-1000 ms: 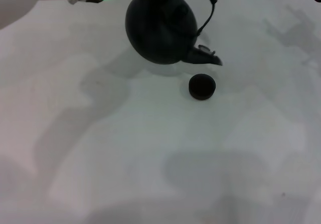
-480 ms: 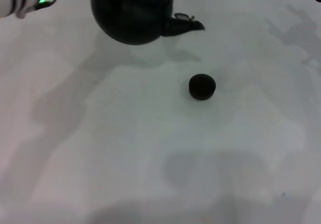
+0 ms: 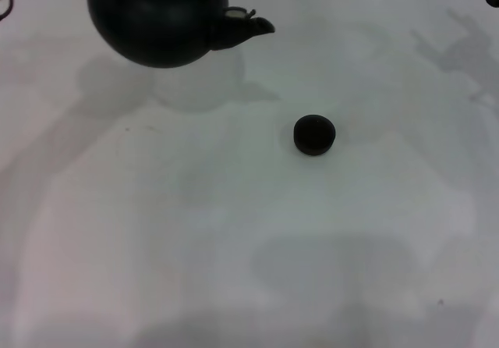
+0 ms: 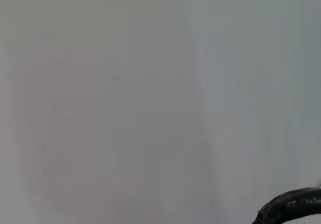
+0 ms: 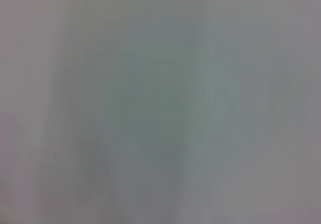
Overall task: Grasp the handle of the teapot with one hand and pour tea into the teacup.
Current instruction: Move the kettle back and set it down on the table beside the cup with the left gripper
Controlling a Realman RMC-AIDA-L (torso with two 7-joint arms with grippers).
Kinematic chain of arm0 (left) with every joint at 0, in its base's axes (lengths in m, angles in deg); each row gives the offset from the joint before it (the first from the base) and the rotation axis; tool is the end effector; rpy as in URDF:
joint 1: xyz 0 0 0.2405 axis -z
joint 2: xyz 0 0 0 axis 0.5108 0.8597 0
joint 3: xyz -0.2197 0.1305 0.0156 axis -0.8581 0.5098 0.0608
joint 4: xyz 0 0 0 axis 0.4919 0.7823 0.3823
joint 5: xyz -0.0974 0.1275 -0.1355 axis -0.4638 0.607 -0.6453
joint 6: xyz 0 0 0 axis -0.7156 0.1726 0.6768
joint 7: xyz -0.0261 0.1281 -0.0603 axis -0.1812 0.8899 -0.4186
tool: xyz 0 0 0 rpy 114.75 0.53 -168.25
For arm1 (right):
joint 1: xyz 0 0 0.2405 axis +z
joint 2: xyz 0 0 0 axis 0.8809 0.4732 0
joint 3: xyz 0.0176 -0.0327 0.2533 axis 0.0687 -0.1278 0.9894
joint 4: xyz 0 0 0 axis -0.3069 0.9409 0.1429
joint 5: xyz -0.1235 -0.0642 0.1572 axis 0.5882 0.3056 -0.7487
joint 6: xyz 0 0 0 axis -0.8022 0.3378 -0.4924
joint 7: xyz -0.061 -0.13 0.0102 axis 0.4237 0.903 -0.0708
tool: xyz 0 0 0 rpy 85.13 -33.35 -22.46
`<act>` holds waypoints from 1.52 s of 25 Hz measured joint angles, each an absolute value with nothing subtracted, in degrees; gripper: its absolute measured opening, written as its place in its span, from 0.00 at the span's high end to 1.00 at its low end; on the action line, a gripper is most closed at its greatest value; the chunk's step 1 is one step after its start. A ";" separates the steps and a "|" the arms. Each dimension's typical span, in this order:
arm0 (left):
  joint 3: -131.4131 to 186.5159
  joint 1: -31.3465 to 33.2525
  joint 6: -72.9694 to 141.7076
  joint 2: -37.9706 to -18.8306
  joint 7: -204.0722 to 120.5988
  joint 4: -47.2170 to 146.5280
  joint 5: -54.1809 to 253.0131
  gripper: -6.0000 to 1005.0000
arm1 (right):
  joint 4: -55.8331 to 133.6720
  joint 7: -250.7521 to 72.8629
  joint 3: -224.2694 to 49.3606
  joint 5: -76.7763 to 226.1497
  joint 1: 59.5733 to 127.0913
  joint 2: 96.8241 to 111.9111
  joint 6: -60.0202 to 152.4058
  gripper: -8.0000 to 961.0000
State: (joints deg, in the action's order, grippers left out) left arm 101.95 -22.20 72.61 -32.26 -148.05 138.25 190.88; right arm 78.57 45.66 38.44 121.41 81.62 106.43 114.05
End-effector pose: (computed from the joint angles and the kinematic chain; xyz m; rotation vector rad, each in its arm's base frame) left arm -0.1737 0.3528 0.0692 -2.1980 -0.3599 -0.5238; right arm 0.3041 0.3667 0.0590 -2.0101 0.3476 0.6674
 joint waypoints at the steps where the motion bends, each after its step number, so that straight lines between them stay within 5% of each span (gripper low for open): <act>1: 100.35 -22.29 74.30 -32.25 -146.20 137.13 188.65 0.88 | 78.42 45.64 38.41 121.42 81.59 106.44 114.06 0.11; 38: 79.66 -22.25 96.16 -32.28 -102.41 94.97 163.41 0.88 | 77.20 45.52 36.08 121.50 81.31 106.44 114.99 0.11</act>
State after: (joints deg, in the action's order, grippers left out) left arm 79.66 -22.25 96.16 -32.28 -102.41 94.97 163.41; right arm 77.20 45.52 36.08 121.50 81.31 106.44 114.99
